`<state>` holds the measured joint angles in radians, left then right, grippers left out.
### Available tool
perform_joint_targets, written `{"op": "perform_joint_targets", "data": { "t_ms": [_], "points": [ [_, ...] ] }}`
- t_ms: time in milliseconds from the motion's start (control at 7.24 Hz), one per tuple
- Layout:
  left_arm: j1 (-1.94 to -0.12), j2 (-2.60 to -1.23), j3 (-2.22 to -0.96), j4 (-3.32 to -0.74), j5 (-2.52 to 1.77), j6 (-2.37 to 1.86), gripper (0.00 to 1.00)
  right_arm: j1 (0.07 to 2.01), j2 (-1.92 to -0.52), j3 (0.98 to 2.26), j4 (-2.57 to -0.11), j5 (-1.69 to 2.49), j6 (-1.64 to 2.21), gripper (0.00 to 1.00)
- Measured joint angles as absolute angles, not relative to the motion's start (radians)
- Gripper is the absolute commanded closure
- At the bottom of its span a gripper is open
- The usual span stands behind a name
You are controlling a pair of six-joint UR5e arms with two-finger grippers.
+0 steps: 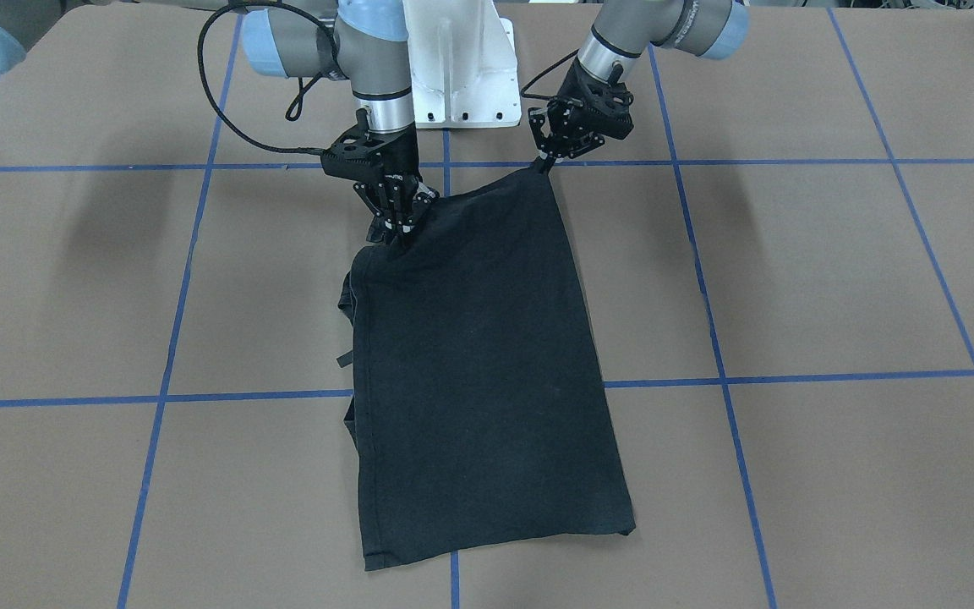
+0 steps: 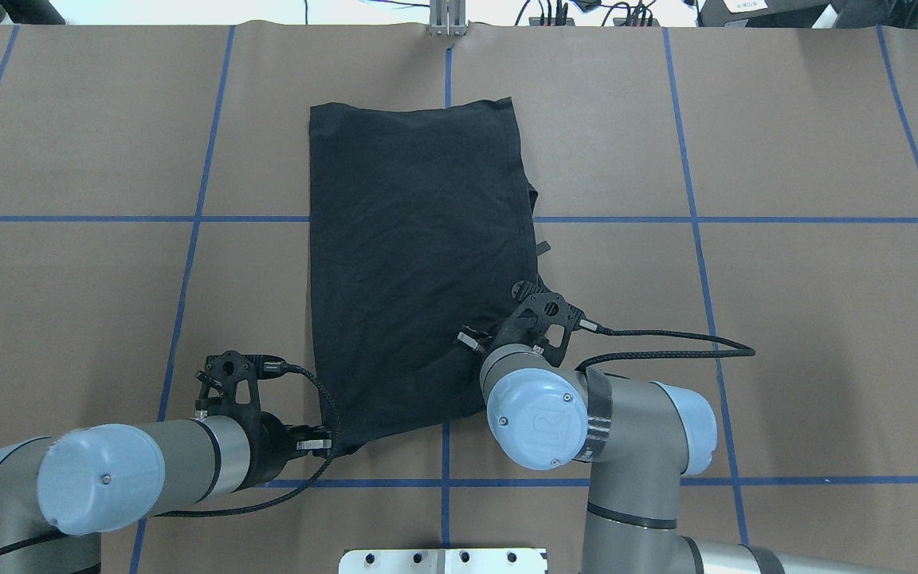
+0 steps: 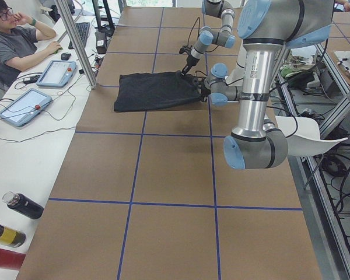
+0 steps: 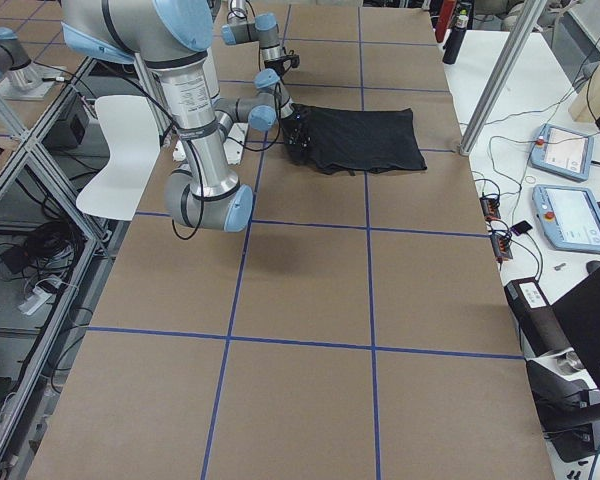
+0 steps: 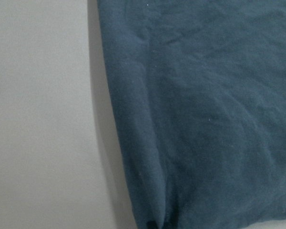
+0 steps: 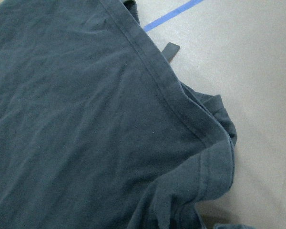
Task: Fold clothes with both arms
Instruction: 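Lift the near edge with both grippers and fold it toward the far edge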
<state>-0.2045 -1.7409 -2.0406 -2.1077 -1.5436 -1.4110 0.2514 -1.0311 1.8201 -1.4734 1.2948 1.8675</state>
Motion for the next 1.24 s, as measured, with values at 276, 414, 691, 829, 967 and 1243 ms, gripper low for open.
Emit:
{"op": "perform_joint_targets", "data": {
  "t_ms": [276, 414, 691, 829, 967, 1243],
  "points": [
    [-0.218, -1.742, -2.120, -2.053, -1.584, -1.405, 1.00, 0.251, -1.047, 1.978, -1.586, 1.329, 1.852, 1.00],
    [-0.221, -1.742, -2.146, -2.043, -1.597, -1.403, 1.00, 0.226, -1.053, 2.056, -1.643, 1.337, 1.852, 1.00],
    [-0.226, -1.733, -2.218, -2.027, -1.624, -1.403, 1.00, 0.130, -1.060, 2.207, -1.768, 1.325, 1.863, 1.00],
    [-0.234, -1.734, -2.257, -2.001, -1.654, -1.403, 1.00, 0.094, -1.060, 2.264, -1.822, 1.308, 1.873, 1.00],
    [-0.259, -1.741, -2.280, -1.965, -1.699, -1.400, 1.00, 0.084, -1.060, 2.292, -1.853, 1.299, 1.878, 1.00],
    [-0.320, -1.755, -2.281, -1.933, -1.739, -1.368, 1.00, 0.126, -1.052, 2.260, -1.864, 1.295, 1.865, 1.00]
  ]
}}
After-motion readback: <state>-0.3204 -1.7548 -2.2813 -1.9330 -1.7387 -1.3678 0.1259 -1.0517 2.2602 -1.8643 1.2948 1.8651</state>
